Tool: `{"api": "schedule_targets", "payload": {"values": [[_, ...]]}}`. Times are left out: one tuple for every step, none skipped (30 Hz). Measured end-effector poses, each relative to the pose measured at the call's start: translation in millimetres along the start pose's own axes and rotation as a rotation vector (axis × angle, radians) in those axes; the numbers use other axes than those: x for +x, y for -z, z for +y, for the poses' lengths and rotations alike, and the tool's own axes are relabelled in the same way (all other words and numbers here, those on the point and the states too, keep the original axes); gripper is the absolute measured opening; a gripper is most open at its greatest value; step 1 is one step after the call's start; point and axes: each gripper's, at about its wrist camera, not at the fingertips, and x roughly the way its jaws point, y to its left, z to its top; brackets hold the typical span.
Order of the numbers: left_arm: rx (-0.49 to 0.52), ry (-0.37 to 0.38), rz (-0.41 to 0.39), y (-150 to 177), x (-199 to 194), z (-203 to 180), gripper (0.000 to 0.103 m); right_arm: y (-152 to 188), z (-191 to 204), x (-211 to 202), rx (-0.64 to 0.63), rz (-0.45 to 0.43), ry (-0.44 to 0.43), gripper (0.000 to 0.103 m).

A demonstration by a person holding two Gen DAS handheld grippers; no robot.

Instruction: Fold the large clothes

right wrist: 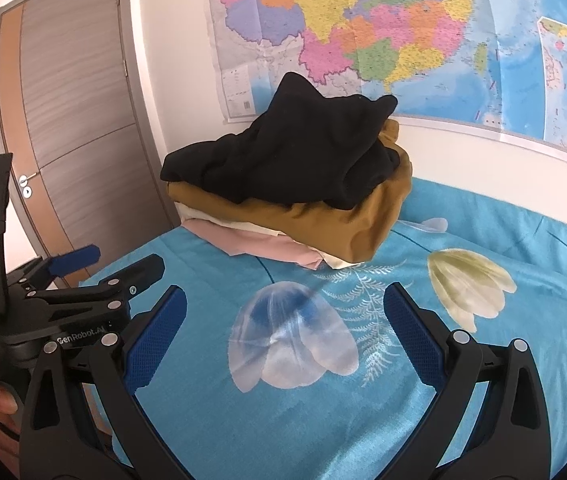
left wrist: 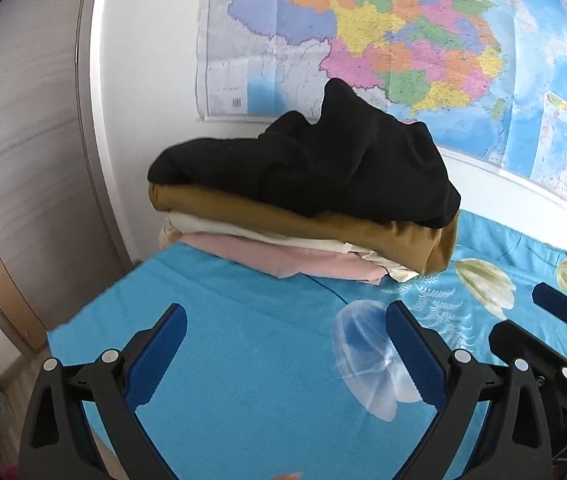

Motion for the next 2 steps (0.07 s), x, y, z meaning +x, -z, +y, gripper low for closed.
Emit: {"api": "schedule_targets", "payload": {"values": [[-0.004, -0.002, 0.003, 0.5, 0.6, 0.7, 0.097, 0.2, -0.4, -0.6, 0.002, 0.000, 0.000, 0.097], [-0.004, -0.001, 0.006, 0.7, 1.0, 0.8, 0.097, 0.1, -0.8, -0.8, 0.003, -0.001, 0.002, 0.097]]}}
